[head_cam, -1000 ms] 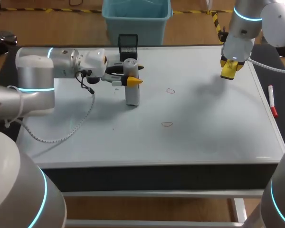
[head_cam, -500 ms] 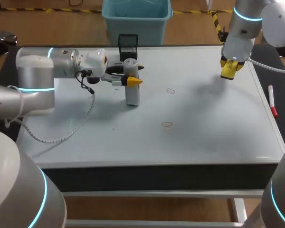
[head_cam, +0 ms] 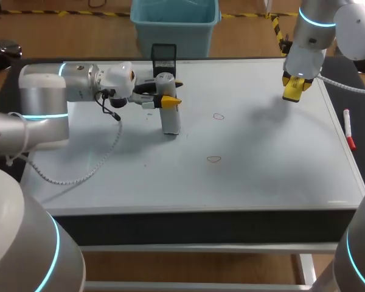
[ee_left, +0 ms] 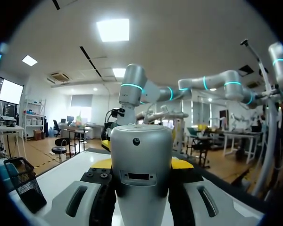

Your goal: Pick up the inspection probe, press it on each red-marked spot on the whiteboard one by one, put down the probe, pick up the eraser, and wipe off all the red marks.

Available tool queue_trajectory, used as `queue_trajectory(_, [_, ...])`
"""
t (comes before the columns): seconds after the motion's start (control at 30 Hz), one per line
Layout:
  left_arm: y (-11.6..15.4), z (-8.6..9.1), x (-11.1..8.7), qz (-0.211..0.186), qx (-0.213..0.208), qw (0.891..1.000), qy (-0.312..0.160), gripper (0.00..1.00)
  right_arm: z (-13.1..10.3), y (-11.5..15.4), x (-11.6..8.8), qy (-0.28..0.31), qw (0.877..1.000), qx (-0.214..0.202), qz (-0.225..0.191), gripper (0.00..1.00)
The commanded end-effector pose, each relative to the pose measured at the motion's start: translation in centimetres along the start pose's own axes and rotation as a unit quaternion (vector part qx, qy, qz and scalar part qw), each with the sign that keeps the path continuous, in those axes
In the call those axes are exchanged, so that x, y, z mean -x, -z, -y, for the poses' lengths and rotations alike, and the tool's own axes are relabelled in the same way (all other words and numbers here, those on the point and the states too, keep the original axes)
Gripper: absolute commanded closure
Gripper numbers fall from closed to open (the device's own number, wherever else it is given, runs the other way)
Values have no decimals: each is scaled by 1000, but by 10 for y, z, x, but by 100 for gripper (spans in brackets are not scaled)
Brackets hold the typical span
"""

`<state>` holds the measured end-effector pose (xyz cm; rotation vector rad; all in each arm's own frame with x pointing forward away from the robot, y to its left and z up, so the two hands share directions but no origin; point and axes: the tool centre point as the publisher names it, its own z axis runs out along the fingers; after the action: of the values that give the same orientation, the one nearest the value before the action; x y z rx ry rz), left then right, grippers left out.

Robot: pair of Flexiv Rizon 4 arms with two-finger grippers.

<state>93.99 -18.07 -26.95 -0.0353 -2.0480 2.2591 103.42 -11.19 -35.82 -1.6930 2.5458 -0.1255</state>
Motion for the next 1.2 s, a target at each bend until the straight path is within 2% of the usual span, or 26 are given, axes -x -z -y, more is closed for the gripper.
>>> queue_trajectory(0.03, [14, 18, 4, 3, 12, 1000, -1, 100, 0, 1, -1, 1, 1000, -1, -2, 100])
queue_trajectory(0.33, [61, 45, 33, 39, 35, 998, -26, 100, 0, 1, -1, 1, 1000, -1, -2, 100])
queue_trajectory(0.53, [94, 56, 55, 69, 28, 997, -32, 100, 0, 1, -1, 1, 1000, -1, -2, 100])
queue_trajectory(0.77, [134, 55, 85, 104, 37, 993, -30, 100, 0, 1, -1, 1, 1000, -1, -2, 100])
queue_trajectory(1.2, [197, 57, 120, 154, 39, 987, -17, 100, 0, 1, -1, 1, 1000, -1, -2, 100])
